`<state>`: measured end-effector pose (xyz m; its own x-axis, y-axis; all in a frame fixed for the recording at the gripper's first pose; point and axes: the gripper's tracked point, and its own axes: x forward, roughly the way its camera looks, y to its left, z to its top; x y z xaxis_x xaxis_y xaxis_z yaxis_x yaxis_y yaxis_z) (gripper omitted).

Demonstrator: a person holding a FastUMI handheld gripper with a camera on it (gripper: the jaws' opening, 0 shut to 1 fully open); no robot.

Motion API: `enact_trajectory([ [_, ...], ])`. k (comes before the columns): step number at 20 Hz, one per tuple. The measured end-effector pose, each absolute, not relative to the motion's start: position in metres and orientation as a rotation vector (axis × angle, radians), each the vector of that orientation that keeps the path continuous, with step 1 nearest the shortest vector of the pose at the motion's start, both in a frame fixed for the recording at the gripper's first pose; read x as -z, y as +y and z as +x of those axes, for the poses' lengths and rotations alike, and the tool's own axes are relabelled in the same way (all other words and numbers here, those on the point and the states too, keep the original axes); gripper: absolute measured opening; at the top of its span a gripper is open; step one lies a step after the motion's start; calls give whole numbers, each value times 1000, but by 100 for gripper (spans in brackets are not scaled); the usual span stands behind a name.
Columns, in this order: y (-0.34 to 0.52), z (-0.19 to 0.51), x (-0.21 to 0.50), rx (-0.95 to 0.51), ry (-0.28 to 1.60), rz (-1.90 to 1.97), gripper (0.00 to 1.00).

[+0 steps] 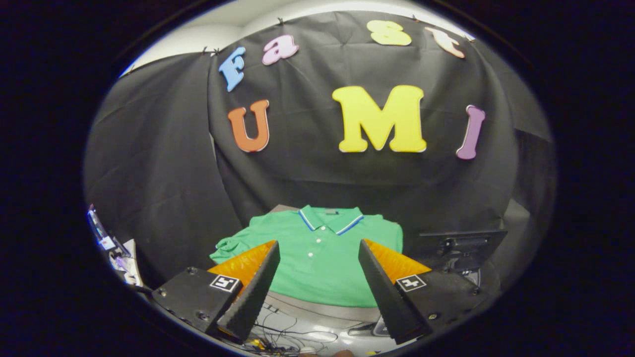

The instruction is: Put the clothes into the washing machine and then close the washing machine lid.

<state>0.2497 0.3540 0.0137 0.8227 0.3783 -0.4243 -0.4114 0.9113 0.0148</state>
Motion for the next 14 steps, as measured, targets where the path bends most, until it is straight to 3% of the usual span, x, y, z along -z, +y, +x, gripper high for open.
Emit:
enact_trajectory([
  [14, 416, 358, 70, -386, 1020, -293, 99],
])
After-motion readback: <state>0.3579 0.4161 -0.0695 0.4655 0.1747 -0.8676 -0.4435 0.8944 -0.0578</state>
